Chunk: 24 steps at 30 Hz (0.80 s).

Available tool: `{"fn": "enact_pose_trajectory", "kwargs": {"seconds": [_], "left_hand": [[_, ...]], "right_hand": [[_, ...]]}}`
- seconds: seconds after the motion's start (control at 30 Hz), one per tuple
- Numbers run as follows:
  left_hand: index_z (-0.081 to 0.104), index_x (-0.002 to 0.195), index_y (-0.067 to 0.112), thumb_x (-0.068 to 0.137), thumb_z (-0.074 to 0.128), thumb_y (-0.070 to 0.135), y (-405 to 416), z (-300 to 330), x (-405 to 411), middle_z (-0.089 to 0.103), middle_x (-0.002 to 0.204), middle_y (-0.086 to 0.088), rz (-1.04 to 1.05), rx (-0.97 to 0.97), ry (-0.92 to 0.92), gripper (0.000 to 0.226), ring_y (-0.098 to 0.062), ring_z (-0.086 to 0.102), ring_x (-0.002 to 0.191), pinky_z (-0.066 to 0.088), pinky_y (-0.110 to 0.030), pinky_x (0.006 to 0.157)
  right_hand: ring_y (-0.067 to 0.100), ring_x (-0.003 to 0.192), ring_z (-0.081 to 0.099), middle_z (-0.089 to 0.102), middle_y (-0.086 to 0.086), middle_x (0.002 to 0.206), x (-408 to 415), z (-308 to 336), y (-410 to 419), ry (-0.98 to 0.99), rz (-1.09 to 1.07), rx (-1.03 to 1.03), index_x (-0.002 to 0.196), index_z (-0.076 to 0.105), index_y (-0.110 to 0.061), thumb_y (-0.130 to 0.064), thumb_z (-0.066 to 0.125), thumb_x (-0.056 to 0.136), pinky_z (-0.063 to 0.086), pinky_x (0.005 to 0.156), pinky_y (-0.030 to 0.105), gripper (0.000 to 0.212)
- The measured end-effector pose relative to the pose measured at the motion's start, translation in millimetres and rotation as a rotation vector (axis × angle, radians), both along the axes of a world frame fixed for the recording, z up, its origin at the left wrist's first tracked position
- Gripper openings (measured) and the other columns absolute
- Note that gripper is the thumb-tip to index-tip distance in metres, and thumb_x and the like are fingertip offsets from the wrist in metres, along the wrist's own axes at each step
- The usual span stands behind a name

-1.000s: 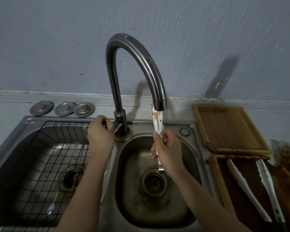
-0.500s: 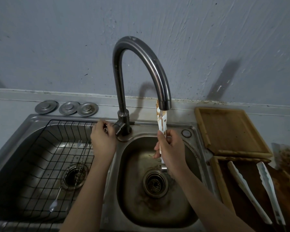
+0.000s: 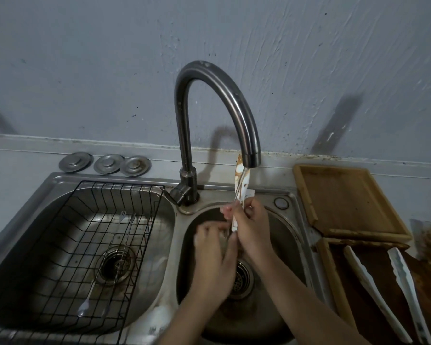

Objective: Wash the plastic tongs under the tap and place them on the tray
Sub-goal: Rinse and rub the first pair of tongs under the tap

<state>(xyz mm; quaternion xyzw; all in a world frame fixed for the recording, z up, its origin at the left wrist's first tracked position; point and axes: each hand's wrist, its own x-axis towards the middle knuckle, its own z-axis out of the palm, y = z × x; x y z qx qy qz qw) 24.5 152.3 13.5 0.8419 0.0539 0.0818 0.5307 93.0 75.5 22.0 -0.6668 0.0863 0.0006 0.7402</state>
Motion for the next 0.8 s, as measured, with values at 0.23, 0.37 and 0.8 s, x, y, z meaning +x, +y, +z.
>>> {"fn": "enact_pose_trajectory", "kwargs": {"seconds": [0.23, 0.37, 0.8], "left_hand": [[0.060, 0.080, 0.022, 0.092, 0.052, 0.016, 17, -13, 11, 0.062, 0.074, 0.005, -0.081, -0.154, 0.164, 0.016, 0.003, 0.060, 0.065, 0.048, -0.013, 0.060], [0.054, 0.078, 0.015, 0.096, 0.043, 0.012, 27, -15, 19, 0.058, 0.068, 0.005, 0.015, -0.146, 0.126, 0.021, 0.003, 0.053, 0.055, 0.040, -0.010, 0.054], [0.044, 0.065, 0.026, 0.093, 0.042, 0.008, 30, -15, 13, 0.050, 0.054, 0.005, -0.037, 0.007, 0.152, 0.033, -0.007, 0.047, 0.049, 0.036, -0.015, 0.046]], "right_hand": [[0.021, 0.097, 0.068, 0.074, 0.012, 0.095, -3, -12, 9, 0.186, 0.049, 0.239, 0.089, 0.063, -0.012, -0.019, 0.050, 0.095, 0.053, 0.085, 0.031, 0.017], [0.023, 0.071, 0.066, 0.073, 0.018, 0.094, -6, -5, 3, 0.186, 0.163, 0.255, 0.093, 0.063, -0.006, -0.015, 0.049, 0.096, 0.049, 0.048, 0.026, 0.016], [0.023, 0.085, 0.073, 0.073, 0.016, 0.092, -15, -6, -7, 0.143, 0.247, 0.062, 0.103, 0.059, 0.000, -0.006, 0.057, 0.090, 0.059, 0.078, 0.037, 0.014]]}}
